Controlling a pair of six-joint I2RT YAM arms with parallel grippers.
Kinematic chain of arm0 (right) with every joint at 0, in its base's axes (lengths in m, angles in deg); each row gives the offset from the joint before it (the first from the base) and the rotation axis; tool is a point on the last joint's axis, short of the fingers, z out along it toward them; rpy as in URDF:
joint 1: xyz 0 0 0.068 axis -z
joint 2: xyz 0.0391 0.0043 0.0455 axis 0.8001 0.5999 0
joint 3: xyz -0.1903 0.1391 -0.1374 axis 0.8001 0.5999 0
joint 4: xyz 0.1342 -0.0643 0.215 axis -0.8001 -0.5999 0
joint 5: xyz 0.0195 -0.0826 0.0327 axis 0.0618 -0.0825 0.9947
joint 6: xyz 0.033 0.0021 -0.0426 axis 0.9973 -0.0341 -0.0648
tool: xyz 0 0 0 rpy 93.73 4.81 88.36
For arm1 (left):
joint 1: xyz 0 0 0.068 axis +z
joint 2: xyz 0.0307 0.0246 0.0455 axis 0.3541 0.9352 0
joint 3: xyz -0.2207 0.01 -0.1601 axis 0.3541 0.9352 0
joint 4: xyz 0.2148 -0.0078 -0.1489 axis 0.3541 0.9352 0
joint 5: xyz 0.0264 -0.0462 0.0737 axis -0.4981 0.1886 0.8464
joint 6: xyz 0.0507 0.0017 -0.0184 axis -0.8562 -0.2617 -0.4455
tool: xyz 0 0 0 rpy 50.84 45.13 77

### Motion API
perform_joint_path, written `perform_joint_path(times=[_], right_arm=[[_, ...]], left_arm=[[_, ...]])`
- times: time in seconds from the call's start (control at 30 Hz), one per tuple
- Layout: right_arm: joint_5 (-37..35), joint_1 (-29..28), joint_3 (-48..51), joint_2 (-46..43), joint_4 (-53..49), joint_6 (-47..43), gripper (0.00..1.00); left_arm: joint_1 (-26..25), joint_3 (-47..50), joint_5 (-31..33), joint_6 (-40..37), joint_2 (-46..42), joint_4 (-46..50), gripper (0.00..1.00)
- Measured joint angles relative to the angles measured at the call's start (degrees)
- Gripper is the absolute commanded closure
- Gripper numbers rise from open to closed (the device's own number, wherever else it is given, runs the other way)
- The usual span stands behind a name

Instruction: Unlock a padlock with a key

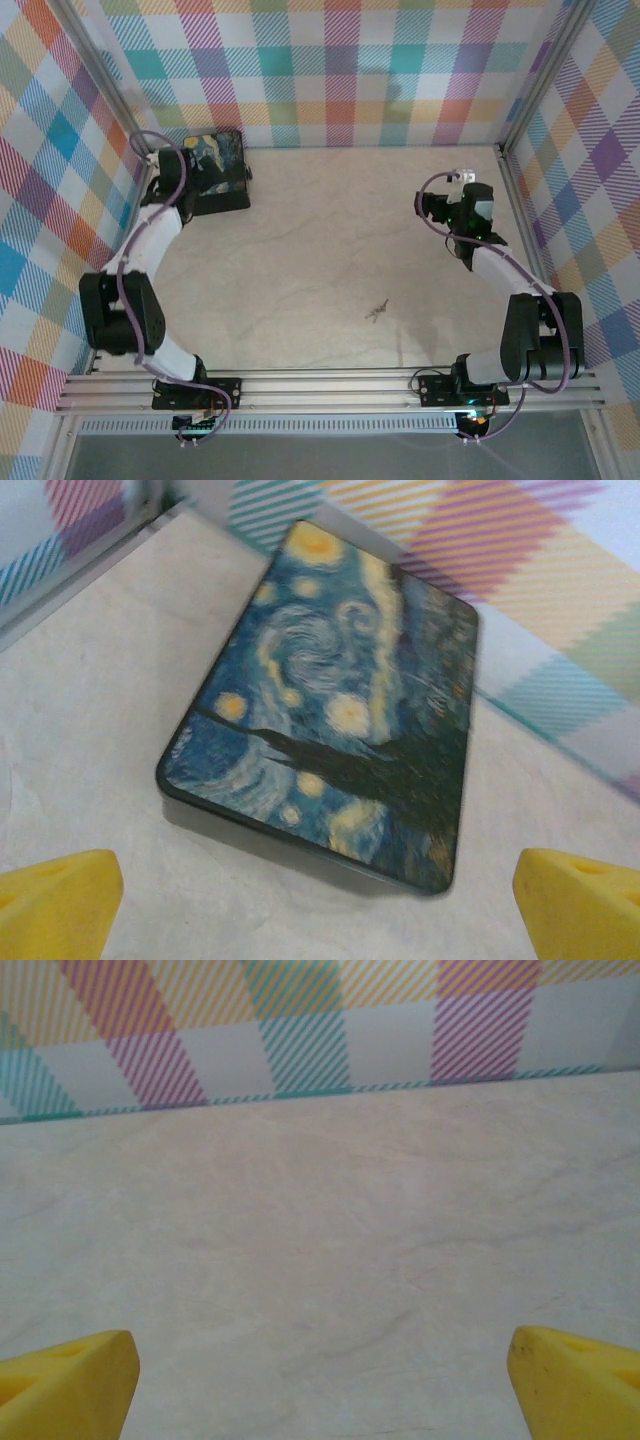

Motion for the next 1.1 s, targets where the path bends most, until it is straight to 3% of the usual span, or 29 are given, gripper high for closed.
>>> perform_joint_path(times=[0.3,0.47,0.73,0.93,1.1], right_arm=[[7.5,-0.3,-2.6,-1.2,-11.6,2.7,0.07],[10.1,-1.4,-2.6,-4.5,-14.3,5.0,0.09],[12.7,-5.0,-4.0,-6.4,-18.6,7.6,0.11],[12.8,-5.2,-4.5,-11.7,-21.4,9.1,0.11],[12.3,-5.4,-4.4,-14.3,-22.1,10.3,0.11]], left_arm=[[2.1,-16.7,-2.3,12.1,20.4,14.6,0.01],[2.1,-18.2,-3.4,12.6,23.4,17.3,0.02],[2.1,-10.0,-5.5,12.7,19.8,10.1,0.08],[1.5,3.8,-7.0,13.0,9.3,7.1,0.08],[1.5,15.5,-7.1,11.5,-2.3,11.4,0.06]])
